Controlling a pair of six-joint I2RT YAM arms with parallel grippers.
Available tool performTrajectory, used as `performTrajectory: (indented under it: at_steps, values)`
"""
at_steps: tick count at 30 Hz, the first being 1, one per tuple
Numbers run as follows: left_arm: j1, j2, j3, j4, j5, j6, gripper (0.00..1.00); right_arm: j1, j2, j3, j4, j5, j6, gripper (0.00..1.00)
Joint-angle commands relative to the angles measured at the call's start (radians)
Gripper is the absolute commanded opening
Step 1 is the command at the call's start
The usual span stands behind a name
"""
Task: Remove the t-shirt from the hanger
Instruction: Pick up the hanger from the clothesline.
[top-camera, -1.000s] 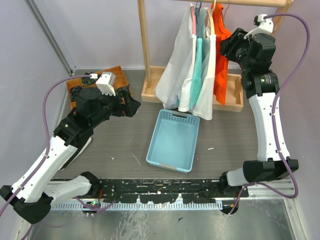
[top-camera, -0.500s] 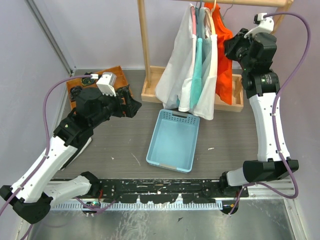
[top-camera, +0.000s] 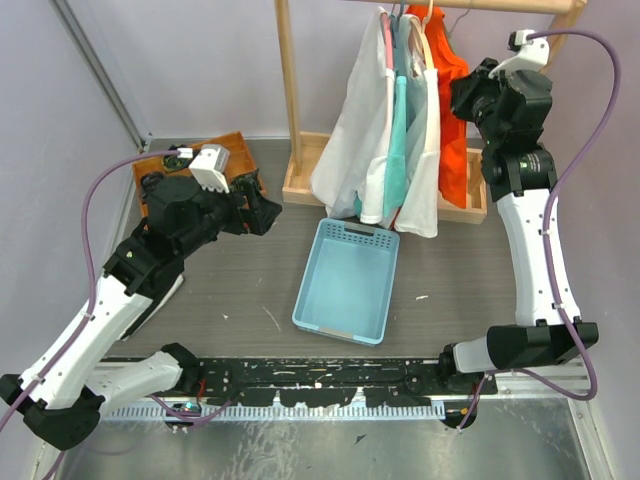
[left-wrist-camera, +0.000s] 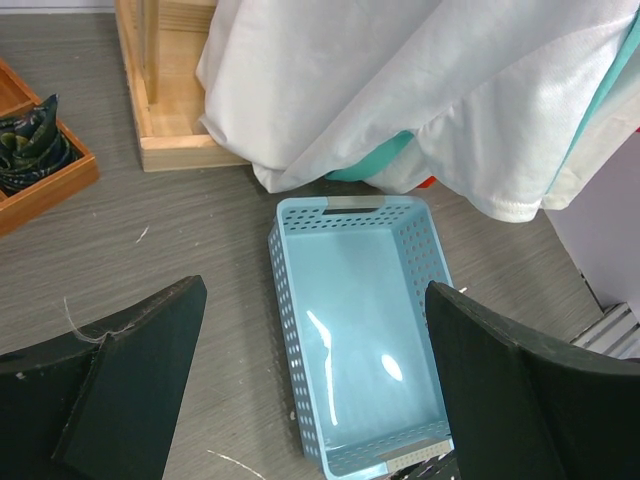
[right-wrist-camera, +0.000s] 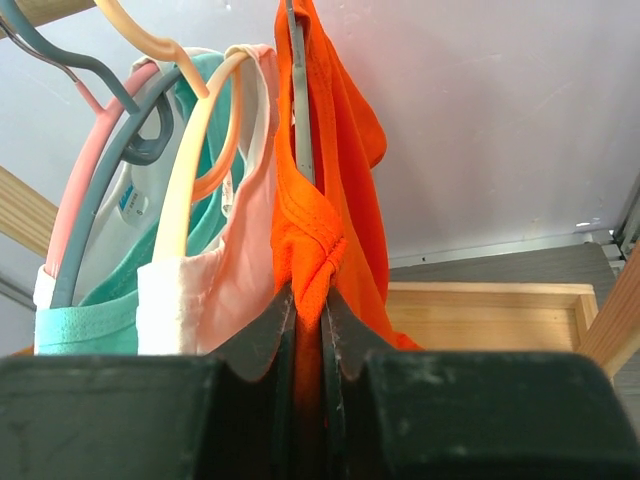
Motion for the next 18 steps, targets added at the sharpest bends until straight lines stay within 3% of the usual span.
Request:
performTrajectory:
  at_steps: [1, 18]
  values:
    - [-0.004, -0.021, 0.001, 0.03, 0.011, -0.001, 0.98, 0.001, -0.081, -0.002, 0.151, 0.054, -0.032, 0.01]
    - [-0.005, -0.015, 0.026, 0.034, 0.028, 0.003, 0.98, 0.0, -0.197, -0.066, 0.156, 0.083, -0.073, 0.01]
